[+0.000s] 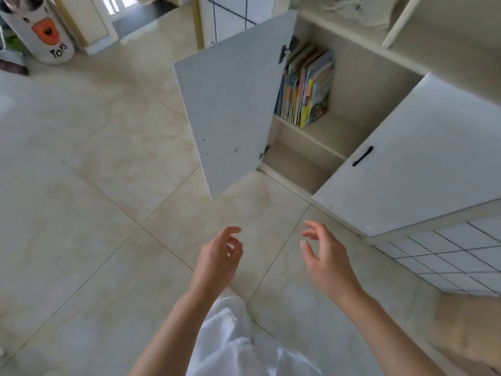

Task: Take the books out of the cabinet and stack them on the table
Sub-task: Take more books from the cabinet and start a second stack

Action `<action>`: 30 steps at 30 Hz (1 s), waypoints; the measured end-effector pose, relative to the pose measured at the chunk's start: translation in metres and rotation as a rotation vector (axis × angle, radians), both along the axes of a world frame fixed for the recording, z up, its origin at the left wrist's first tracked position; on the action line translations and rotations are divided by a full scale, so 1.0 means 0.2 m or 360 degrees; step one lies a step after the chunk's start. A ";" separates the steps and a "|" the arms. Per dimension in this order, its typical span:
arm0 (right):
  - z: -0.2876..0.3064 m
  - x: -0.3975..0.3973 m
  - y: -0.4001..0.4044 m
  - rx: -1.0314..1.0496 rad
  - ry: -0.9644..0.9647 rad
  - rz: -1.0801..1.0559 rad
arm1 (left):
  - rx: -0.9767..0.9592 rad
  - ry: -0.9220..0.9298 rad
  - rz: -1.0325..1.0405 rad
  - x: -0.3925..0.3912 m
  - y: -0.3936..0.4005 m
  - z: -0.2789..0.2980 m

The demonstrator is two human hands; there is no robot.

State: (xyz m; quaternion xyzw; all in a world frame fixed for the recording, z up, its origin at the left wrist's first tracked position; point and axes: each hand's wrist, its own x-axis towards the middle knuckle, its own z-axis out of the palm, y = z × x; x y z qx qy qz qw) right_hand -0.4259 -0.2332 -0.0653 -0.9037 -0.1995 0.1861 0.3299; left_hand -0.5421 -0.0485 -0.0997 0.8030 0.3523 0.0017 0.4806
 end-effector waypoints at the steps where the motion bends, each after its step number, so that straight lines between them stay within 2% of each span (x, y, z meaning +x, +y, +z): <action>1: 0.00 0.05 0.03 -0.0001 -0.0001 -0.0036 | 0.0001 0.0005 -0.0050 0.07 0.05 0.00; 9: 0.01 0.52 0.29 0.0026 -0.0026 -0.0430 | 0.0043 -0.0002 -0.0463 0.75 0.43 -0.03; 15: 0.03 0.87 0.33 0.0071 -0.0010 -0.0611 | 0.0040 -0.0060 -0.0606 1.26 0.50 -0.06; 21: 0.01 1.30 0.33 0.0112 0.0121 -0.0653 | 0.0047 0.0015 -0.0640 1.68 0.47 -0.13; 30: -0.16 1.98 0.45 0.0126 0.0379 -0.0470 | -0.0113 0.0014 -0.0371 2.25 0.45 -0.34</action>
